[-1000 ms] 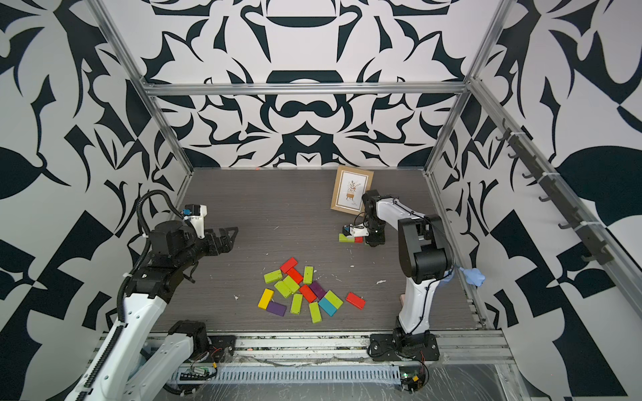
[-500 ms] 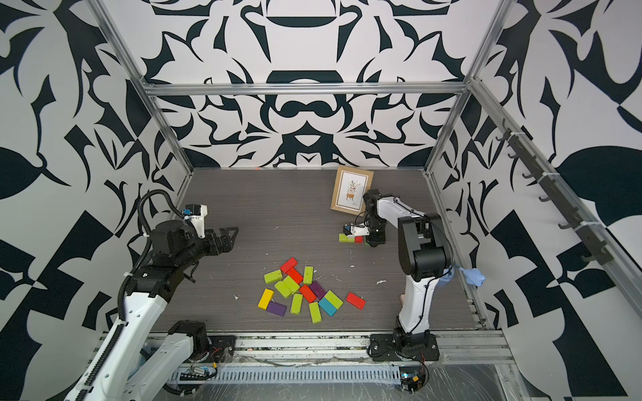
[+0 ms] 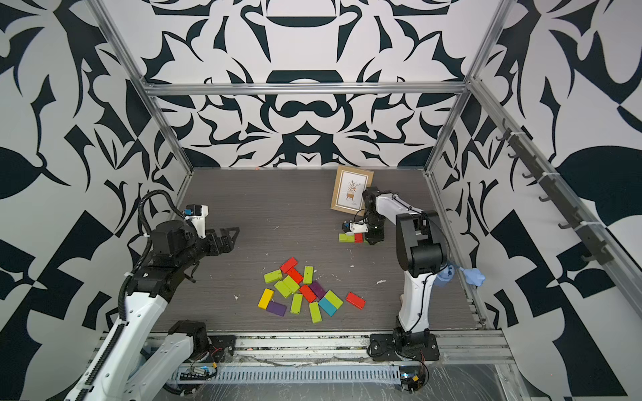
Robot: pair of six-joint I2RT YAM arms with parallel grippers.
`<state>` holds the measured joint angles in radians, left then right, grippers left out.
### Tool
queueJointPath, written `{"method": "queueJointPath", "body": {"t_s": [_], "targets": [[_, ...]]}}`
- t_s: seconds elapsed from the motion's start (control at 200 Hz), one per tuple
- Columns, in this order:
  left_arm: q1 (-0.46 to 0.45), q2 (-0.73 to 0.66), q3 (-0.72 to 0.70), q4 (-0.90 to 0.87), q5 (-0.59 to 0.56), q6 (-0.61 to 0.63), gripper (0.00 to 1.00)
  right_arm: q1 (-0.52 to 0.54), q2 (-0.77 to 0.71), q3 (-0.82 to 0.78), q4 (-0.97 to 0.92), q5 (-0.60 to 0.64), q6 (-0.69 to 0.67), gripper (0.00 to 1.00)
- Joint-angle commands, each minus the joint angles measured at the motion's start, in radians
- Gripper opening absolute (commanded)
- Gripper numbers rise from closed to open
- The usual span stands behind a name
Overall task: Assemble the letter t with building blocks
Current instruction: Assemble the building block at the center of the board.
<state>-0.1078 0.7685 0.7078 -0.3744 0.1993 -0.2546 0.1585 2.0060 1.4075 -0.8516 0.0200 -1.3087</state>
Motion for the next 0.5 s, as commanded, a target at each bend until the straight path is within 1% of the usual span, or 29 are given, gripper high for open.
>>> {"method": "queueJointPath", "body": {"t_s": [0.0, 0.495], "targets": [[-0.002, -0.012, -0.014, 0.007, 0.006, 0.004, 1.00, 0.000, 0.007, 0.005, 0.003, -0.029, 0.008, 0.03], [-0.001, -0.022, -0.016, 0.002, 0.004, 0.009, 1.00, 0.020, 0.002, -0.013, 0.042, -0.016, -0.001, 0.05]]}}
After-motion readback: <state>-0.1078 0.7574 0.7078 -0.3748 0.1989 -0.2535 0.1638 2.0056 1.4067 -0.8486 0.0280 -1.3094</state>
